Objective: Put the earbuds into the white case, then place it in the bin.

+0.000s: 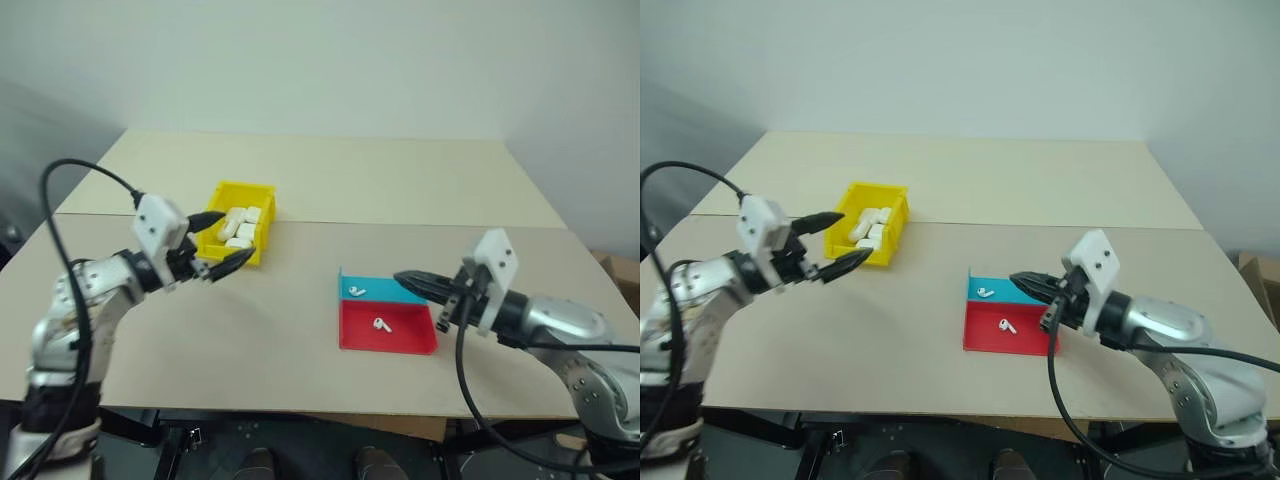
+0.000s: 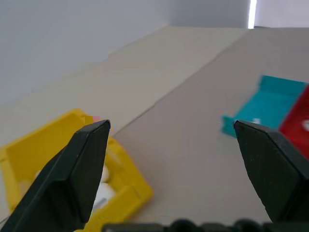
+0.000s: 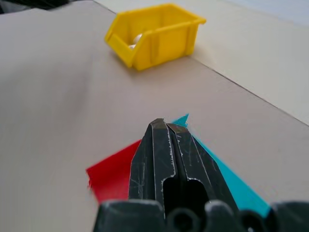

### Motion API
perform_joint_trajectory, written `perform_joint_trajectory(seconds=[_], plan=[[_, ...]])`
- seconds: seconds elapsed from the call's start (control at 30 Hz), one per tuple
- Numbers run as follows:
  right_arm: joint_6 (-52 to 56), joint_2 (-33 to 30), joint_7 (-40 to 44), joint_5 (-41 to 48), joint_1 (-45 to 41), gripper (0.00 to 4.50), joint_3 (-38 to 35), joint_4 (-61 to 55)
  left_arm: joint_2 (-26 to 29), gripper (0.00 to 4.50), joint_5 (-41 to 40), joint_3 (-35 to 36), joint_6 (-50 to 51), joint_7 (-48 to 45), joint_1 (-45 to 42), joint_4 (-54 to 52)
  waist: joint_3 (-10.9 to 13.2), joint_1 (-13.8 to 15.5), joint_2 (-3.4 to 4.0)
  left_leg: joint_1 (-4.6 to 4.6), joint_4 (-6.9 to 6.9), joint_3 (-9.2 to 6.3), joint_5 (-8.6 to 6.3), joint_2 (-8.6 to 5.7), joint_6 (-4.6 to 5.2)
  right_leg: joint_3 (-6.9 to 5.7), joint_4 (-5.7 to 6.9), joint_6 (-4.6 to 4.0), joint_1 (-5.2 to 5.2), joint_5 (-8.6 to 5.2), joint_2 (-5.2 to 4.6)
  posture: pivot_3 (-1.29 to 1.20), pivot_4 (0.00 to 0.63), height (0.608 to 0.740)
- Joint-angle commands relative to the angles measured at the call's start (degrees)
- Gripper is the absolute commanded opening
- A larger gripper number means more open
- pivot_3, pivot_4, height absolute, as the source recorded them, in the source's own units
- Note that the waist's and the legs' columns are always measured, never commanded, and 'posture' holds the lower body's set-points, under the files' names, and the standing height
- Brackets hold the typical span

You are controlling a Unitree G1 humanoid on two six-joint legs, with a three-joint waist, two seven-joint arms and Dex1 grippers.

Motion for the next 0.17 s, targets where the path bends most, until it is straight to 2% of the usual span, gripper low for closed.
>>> perform_joint_trajectory(seconds=[0.03, 0.07, 0.17], plan=[[-4.13, -4.07, 6.28, 1.80, 2.86, 0.00, -5.40, -2.77, 3.01, 4.45, -8.43, 8.16, 3.04, -3.10, 4.30, -8.41, 0.01, -0.01, -0.01, 0.30, -0.02, 0.00, 0.00, 0.00, 0.00, -0.01, -0.05, 0.03, 0.31, -0.05, 0.00, 0.00, 0.150, 0.740], [-4.21, -4.87, 7.30, 2.71, 3.49, 0.00, -6.28, -2.95, 3.94, 4.45, -9.52, 9.41, 3.36, -4.04, 5.84, -9.72, 0.01, -0.12, -0.01, 0.59, -0.03, 0.02, -0.02, 0.04, 0.01, -0.02, -0.15, 0.28, 0.62, -0.27, 0.00, 0.00, 0.150, 0.740], [-4.22, -6.58, 9.11, 5.41, 3.72, 0.00, -8.53, -3.74, 7.94, 4.45, -12.30, 11.91, 5.47, -7.34, 9.36, -11.92, 0.01, -0.33, -0.02, 1.07, -0.09, 0.06, -0.03, 0.13, 0.01, -0.04, -0.35, 0.30, 1.11, -0.41, 0.05, 0.00, 0.150, 0.740]])
